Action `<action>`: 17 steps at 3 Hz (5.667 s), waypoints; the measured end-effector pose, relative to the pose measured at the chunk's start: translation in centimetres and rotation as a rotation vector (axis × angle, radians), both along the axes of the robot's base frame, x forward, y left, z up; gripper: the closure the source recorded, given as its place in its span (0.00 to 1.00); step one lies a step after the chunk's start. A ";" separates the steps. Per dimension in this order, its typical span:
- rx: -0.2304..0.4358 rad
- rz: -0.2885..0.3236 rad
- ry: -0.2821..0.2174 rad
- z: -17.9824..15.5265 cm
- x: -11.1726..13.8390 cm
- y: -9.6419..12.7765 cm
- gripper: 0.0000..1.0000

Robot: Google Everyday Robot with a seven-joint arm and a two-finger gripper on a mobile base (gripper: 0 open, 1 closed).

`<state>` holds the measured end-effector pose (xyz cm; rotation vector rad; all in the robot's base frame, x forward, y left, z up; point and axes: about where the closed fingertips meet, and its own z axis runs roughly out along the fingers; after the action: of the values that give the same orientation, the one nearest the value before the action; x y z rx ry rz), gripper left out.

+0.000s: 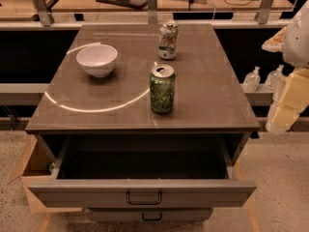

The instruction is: Place green can into white bowl

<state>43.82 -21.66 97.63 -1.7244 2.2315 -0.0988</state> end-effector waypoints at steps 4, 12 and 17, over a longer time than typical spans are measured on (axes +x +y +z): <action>0.367 0.259 -0.103 1.5 3.2 10.0 0.00; 0.649 0.505 -0.106 0.8 11.3 24.1 0.85; 1.032 0.627 -0.264 15.6 14.0 42.5 1.00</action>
Offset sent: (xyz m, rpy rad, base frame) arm 0.0133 0.0493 0.0162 0.3238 -0.0601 0.1709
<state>57.82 20.89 113.23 -1.5285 1.0893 0.7689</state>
